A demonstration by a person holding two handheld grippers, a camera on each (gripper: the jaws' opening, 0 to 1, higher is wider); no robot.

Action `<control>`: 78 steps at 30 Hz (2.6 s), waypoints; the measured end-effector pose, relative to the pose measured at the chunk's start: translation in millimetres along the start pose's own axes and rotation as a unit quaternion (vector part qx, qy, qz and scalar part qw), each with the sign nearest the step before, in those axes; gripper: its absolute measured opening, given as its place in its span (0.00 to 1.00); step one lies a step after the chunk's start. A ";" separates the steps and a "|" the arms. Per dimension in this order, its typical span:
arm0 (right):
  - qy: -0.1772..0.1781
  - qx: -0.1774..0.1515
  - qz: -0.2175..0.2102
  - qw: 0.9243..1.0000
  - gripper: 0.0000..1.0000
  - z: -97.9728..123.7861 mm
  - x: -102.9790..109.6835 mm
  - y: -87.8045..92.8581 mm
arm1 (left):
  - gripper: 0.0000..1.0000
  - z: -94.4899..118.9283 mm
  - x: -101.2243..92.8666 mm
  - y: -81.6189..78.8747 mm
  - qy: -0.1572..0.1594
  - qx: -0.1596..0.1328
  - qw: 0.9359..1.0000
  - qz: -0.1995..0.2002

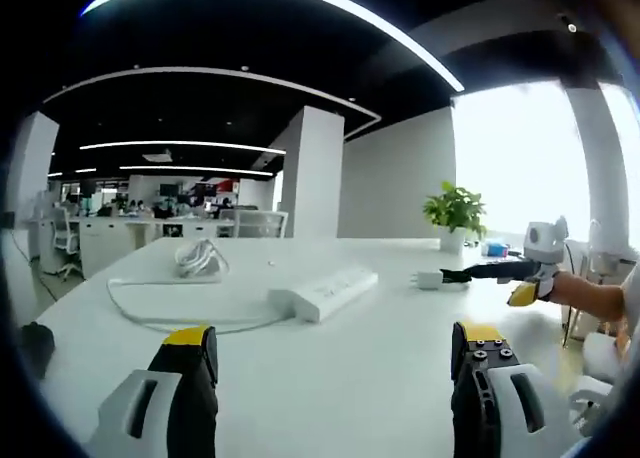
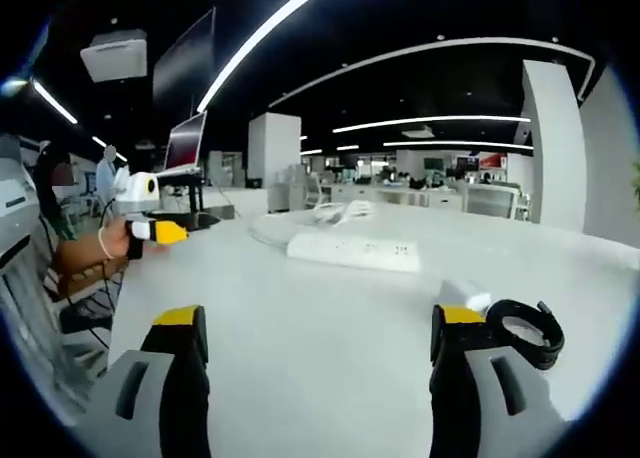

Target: Straighten the power strip on the desk, plug the charger into it

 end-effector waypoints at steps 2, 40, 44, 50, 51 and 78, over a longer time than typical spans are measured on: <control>0.008 -0.004 0.014 1.000 0.91 -3.4 -4.8 -3.5 | 0.99 -3.8 1.0 0.1 -0.001 0.000 1.000 -0.001; 0.004 -0.001 0.036 0.999 0.77 -70.7 -37.5 -10.4 | 0.93 -80.9 9.6 -15.6 -0.003 -0.002 0.999 -0.044; 0.002 0.004 0.030 1.000 0.77 -77.2 -40.5 -8.5 | 0.92 -87.0 12.2 -15.1 -0.009 0.002 0.999 -0.047; 0.004 0.012 0.018 1.000 0.77 -85.7 -51.1 -5.3 | 0.91 -95.6 16.8 -16.3 -0.019 0.004 0.998 -0.052; 0.004 0.013 0.017 1.000 0.77 -87.3 -53.5 -4.5 | 0.91 -97.6 18.0 -16.0 -0.022 0.005 0.998 -0.054; -0.002 0.059 0.025 0.998 0.69 -120.6 -98.3 10.2 | 0.88 -121.4 20.4 -10.9 -0.049 0.029 0.997 -0.043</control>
Point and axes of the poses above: the point that each gripper's makers call its tool centre point, and the gripper's own axes: z roughly backward along the fingers, x roughly to its left, y roughly out of its underside, the point moved 5 cm from there along z, roughly backward along the fingers, and after that the axes turned 14 degrees about z, right-handed, at the moved point
